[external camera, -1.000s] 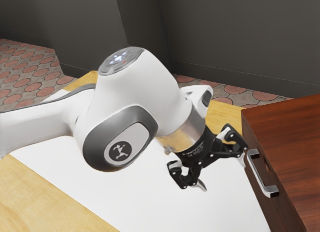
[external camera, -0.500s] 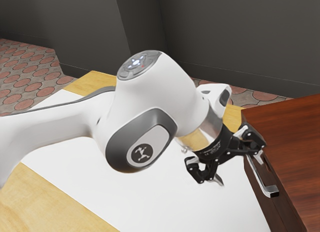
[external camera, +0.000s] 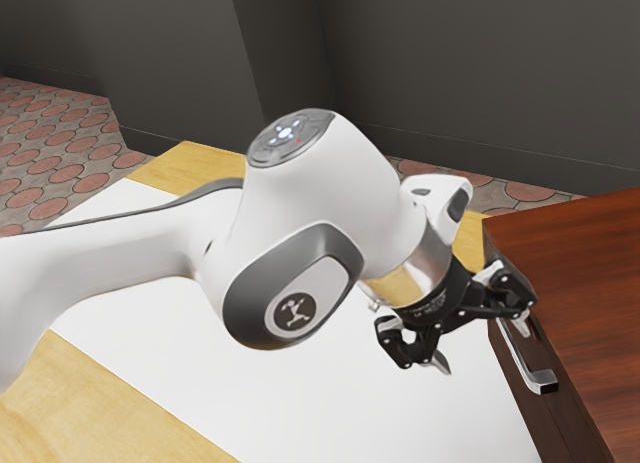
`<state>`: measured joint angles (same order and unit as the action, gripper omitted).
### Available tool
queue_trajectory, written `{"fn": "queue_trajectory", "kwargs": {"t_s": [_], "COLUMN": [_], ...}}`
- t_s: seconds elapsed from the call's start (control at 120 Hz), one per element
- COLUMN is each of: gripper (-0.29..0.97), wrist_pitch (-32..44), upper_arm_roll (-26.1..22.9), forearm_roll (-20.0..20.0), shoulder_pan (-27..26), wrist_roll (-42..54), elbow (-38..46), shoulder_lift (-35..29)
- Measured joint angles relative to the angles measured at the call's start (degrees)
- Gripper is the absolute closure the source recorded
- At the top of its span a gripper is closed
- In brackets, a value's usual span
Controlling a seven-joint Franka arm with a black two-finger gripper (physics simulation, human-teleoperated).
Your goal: Pull the drawer handle with one arm to open the drawer
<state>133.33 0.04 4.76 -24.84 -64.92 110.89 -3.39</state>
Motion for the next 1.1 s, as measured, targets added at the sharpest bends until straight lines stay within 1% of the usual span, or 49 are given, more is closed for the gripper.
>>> {"fn": "queue_trajectory", "kwargs": {"t_s": [0.233, 0.45, 0.742, 1.1], "gripper": [0.18, 0.28, 0.34, 0.4], "wrist_pitch": [0.8, 1.36, 1.58, 1.63], "upper_arm_roll": [-0.04, -0.04, -0.06, 0.02], "forearm_roll": [0.69, 0.71, 0.57, 0.17], "shoulder_pan": [-0.27, -0.44, -0.05, 0.02], "wrist_roll": [0.87, 1.43, 2.31, 3.22], "elbow": [0.09, 0.23, 0.23, 0.72], "shoulder_lift": [0.71, 0.7, 1.61, 1.14]}}
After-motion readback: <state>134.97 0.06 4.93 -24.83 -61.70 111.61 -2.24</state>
